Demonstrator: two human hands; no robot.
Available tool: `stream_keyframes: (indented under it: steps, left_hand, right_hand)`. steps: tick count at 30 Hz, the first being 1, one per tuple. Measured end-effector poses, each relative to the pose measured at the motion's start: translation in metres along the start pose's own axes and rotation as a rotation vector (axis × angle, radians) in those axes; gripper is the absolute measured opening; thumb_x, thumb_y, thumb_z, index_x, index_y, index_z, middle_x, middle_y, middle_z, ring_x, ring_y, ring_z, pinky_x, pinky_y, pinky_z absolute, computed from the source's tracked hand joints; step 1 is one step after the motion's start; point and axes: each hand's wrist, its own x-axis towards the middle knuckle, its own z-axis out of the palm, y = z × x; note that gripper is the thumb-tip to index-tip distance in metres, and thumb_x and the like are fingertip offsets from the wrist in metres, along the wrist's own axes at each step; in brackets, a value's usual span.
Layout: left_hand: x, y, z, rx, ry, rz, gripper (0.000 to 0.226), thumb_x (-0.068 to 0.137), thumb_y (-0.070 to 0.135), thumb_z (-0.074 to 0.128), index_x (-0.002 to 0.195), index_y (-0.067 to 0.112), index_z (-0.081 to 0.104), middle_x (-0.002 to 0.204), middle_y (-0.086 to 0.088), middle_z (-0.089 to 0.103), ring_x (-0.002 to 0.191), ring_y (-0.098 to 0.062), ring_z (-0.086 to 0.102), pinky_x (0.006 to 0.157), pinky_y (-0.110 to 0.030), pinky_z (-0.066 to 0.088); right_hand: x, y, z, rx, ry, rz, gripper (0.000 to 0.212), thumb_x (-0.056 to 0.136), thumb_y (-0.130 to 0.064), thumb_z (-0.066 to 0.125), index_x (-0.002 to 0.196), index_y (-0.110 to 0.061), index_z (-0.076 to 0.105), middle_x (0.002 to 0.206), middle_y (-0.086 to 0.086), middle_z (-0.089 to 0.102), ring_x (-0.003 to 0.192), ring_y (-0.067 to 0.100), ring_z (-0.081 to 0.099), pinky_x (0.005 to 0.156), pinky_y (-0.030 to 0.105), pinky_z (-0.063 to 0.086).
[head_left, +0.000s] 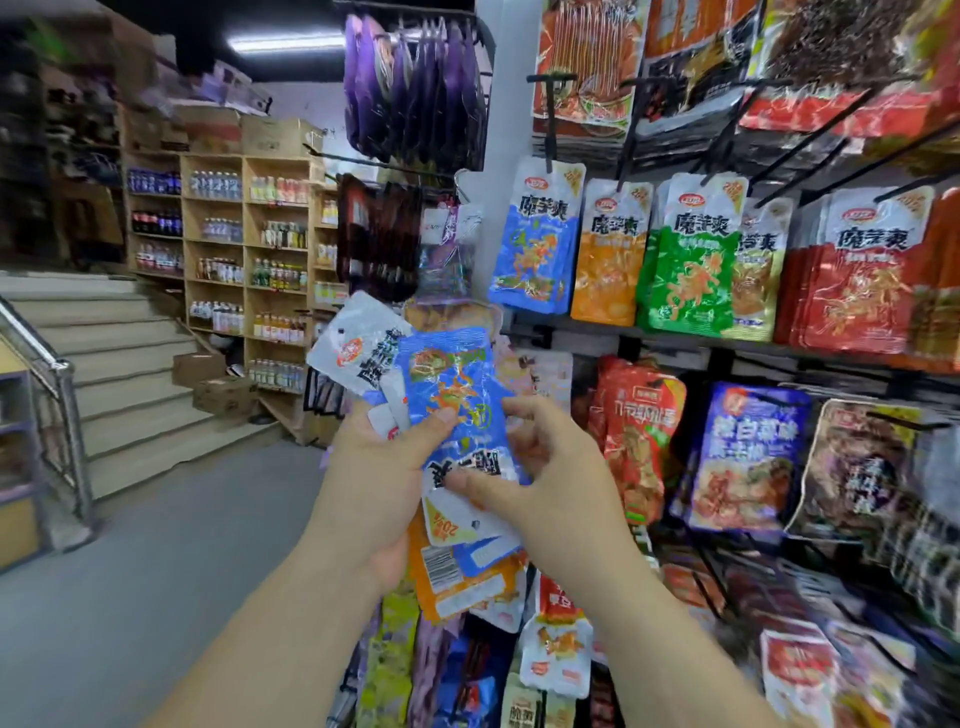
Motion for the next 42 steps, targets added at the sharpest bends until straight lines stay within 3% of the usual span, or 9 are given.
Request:
stream_keyframes:
  steps: [7, 12, 16, 21, 25, 30, 34, 36, 42]
  left_hand:
    - [-0.030, -0.025, -0.016, 0.024, 0.039, -0.121, 0.031, 0.098, 0.001, 0.062, 0.125, 0.015, 0.063, 0.113, -0.013, 0.078, 0.105, -0.038, 0.075, 0.090, -0.060, 0.059]
    - [-0.038, -0.029, -0.017, 0.040, 0.039, -0.116, 0.036, 0.096, -0.002, 0.064, 0.127, 0.016, 0.062, 0.113, -0.013, 0.078, 0.100, -0.037, 0.076, 0.075, -0.051, 0.063]
    - [-0.041, -0.029, -0.015, 0.053, 0.019, -0.117, 0.040, 0.094, -0.003, 0.066, 0.128, 0.018, 0.060, 0.113, -0.010, 0.078, 0.098, -0.034, 0.077, 0.074, -0.050, 0.063]
    - [-0.046, -0.034, -0.021, 0.074, 0.080, -0.088, 0.037, 0.095, -0.007, 0.063, 0.123, 0.016, 0.061, 0.112, -0.010, 0.079, 0.098, -0.033, 0.077, 0.073, -0.050, 0.065]
    - [-0.041, -0.035, -0.031, 0.134, 0.180, -0.044, 0.037, 0.096, -0.008, 0.064, 0.114, 0.024, 0.063, 0.108, -0.003, 0.079, 0.098, -0.027, 0.077, 0.075, -0.047, 0.063]
    - [-0.034, -0.027, -0.043, 0.209, 0.225, 0.026, 0.041, 0.094, -0.010, 0.065, 0.108, 0.028, 0.062, 0.106, 0.000, 0.079, 0.093, -0.020, 0.077, 0.070, -0.041, 0.064]
    - [-0.039, -0.026, -0.041, 0.225, 0.146, -0.009, 0.038, 0.095, -0.011, 0.063, 0.116, 0.021, 0.061, 0.103, 0.000, 0.080, 0.091, -0.021, 0.078, 0.064, -0.035, 0.064]
    - [-0.044, -0.028, -0.034, 0.234, 0.097, -0.019, 0.037, 0.096, -0.010, 0.062, 0.119, 0.019, 0.061, 0.106, -0.001, 0.080, 0.094, -0.021, 0.078, 0.063, -0.033, 0.062]
    - [-0.043, -0.017, -0.011, 0.190, 0.090, 0.042, 0.035, 0.096, -0.008, 0.063, 0.109, 0.025, 0.062, 0.101, 0.001, 0.080, 0.092, -0.021, 0.078, 0.070, -0.041, 0.064]
  right_hand:
    - [-0.036, 0.025, 0.007, 0.303, 0.053, 0.169, 0.025, 0.089, -0.016, 0.081, 0.110, -0.027, 0.071, 0.097, -0.006, 0.076, 0.085, 0.014, 0.072, 0.067, 0.026, 0.056]
    - [-0.044, 0.031, 0.011, 0.338, 0.088, 0.226, 0.019, 0.091, -0.027, 0.079, 0.100, -0.040, 0.068, 0.103, -0.003, 0.076, 0.093, 0.023, 0.074, 0.079, 0.053, 0.061]
    - [-0.050, 0.031, 0.011, 0.438, 0.136, 0.277, 0.017, 0.092, -0.024, 0.077, 0.103, -0.024, 0.065, 0.098, 0.005, 0.078, 0.087, 0.030, 0.077, 0.079, 0.063, 0.060]
    - [-0.055, 0.033, -0.002, 0.387, 0.151, 0.315, 0.018, 0.093, -0.018, 0.076, 0.104, -0.017, 0.061, 0.090, 0.006, 0.079, 0.078, 0.027, 0.077, 0.066, 0.052, 0.063]
    - [-0.055, 0.036, -0.025, 0.237, 0.048, 0.259, 0.020, 0.098, -0.014, 0.070, 0.104, -0.033, 0.065, 0.103, -0.010, 0.075, 0.068, 0.011, 0.065, 0.052, 0.028, 0.051]
    - [-0.047, 0.035, -0.059, -0.003, -0.323, 0.228, 0.032, 0.097, -0.016, 0.072, 0.113, -0.044, 0.073, 0.117, -0.019, 0.071, 0.087, 0.015, 0.072, 0.074, 0.030, 0.058]
    - [-0.037, 0.032, -0.063, -0.040, -0.173, 0.209, 0.054, 0.080, -0.014, 0.088, 0.118, -0.047, 0.069, 0.098, -0.015, 0.075, 0.093, 0.001, 0.069, 0.076, 0.021, 0.056]
    - [-0.031, 0.030, -0.055, -0.017, -0.047, 0.199, 0.058, 0.077, -0.012, 0.090, 0.119, -0.045, 0.067, 0.101, -0.007, 0.074, 0.088, 0.010, 0.073, 0.076, 0.033, 0.062]
    - [-0.011, 0.017, -0.038, 0.288, 0.159, 0.123, 0.023, 0.079, -0.002, 0.086, 0.093, -0.017, 0.074, 0.083, -0.003, 0.079, 0.072, 0.010, 0.073, 0.064, 0.025, 0.057]
